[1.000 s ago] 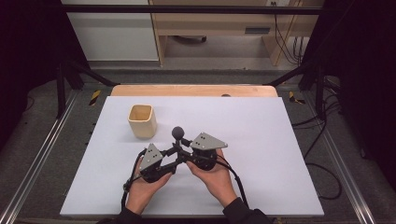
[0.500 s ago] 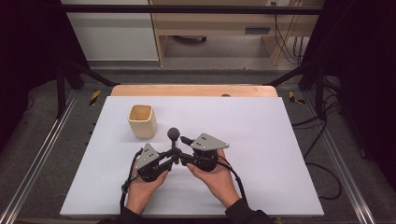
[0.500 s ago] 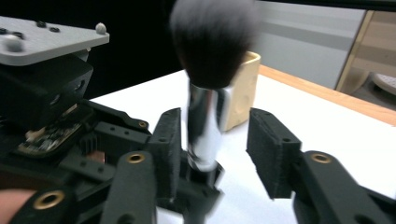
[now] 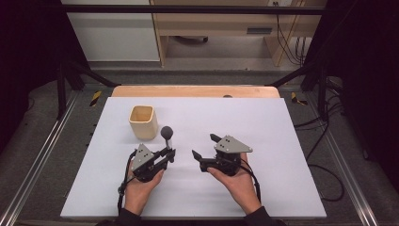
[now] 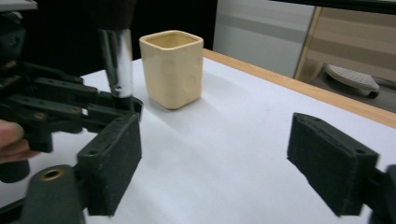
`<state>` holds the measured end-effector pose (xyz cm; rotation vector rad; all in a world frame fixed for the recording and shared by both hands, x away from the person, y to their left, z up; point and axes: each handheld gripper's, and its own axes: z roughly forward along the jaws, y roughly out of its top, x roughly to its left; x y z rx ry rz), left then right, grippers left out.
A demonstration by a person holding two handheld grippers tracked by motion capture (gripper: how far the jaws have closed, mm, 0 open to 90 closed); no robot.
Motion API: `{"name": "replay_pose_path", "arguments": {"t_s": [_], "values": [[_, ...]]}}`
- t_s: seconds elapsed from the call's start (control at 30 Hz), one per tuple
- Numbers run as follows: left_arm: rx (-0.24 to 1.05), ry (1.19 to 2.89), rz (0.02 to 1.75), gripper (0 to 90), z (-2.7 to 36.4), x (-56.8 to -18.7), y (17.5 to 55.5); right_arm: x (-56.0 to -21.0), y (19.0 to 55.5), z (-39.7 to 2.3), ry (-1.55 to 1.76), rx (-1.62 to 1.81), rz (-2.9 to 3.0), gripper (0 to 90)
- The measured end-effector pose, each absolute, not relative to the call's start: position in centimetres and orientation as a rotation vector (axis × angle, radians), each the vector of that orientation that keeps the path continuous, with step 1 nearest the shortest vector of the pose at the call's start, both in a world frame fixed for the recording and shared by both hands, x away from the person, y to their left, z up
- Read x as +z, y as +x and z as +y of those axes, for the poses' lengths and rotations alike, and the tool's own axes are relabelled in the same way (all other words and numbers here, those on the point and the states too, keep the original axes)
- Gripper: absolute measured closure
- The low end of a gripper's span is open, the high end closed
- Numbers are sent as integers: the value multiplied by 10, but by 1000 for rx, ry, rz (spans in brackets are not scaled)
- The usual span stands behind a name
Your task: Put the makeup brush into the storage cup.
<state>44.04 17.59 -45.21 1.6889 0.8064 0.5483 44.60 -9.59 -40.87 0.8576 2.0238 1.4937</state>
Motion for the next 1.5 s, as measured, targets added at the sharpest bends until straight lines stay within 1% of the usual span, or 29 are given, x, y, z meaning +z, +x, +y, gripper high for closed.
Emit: {"name": "replay_pose_path", "arguments": {"t_s": [0.1,0.13,0.27,0.43,0.63,0.77,1.2,1.5], "values": [[547,1682,809,743,175,-451,442,-414,446,-106,843,1458,2030,78],[548,1683,807,743,175,-451,441,-416,446,-111,830,1436,2034,69],[555,1683,796,744,174,-446,440,-422,445,-131,857,1417,1996,68],[514,1680,796,744,171,-437,441,-428,440,-167,863,1382,1943,74],[548,1688,795,743,167,-416,444,-437,440,-203,967,1372,1854,68],[582,1697,803,743,167,-407,445,-442,439,-210,997,1365,1838,66],[576,1688,869,743,176,-400,453,-446,435,-218,1001,1312,1821,70],[604,1694,893,743,189,-384,453,-448,432,-217,968,1251,1828,75]]}}
